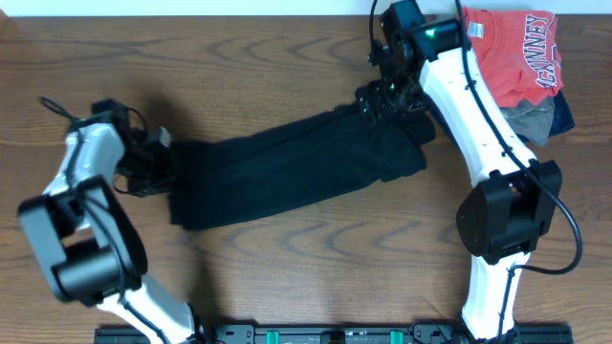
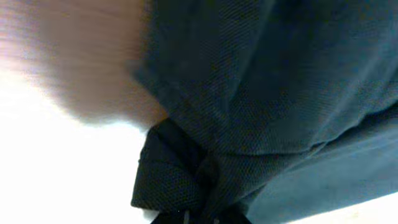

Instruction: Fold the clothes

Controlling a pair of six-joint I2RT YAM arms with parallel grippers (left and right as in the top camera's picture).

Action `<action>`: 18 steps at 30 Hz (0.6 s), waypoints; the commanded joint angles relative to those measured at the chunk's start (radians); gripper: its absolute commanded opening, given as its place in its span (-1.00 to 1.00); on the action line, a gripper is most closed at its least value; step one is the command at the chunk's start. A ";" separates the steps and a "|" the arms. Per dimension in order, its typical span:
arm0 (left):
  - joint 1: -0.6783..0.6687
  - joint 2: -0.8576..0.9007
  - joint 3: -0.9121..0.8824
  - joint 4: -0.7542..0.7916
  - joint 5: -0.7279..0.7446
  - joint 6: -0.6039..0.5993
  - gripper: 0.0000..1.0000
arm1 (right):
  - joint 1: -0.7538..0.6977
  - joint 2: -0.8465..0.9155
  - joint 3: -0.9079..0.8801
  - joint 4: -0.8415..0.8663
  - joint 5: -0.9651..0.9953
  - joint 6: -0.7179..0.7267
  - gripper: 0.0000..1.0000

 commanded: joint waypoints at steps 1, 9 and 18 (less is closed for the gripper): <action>0.016 -0.114 0.051 -0.026 -0.084 -0.016 -0.88 | 0.001 -0.020 -0.044 0.022 -0.035 0.018 0.92; 0.016 -0.209 0.061 -0.066 -0.105 -0.017 -0.88 | -0.010 -0.020 -0.072 0.047 -0.034 0.018 0.92; -0.150 -0.209 0.072 -0.027 -0.069 -0.100 -0.88 | -0.044 -0.020 -0.072 0.051 -0.035 0.027 0.93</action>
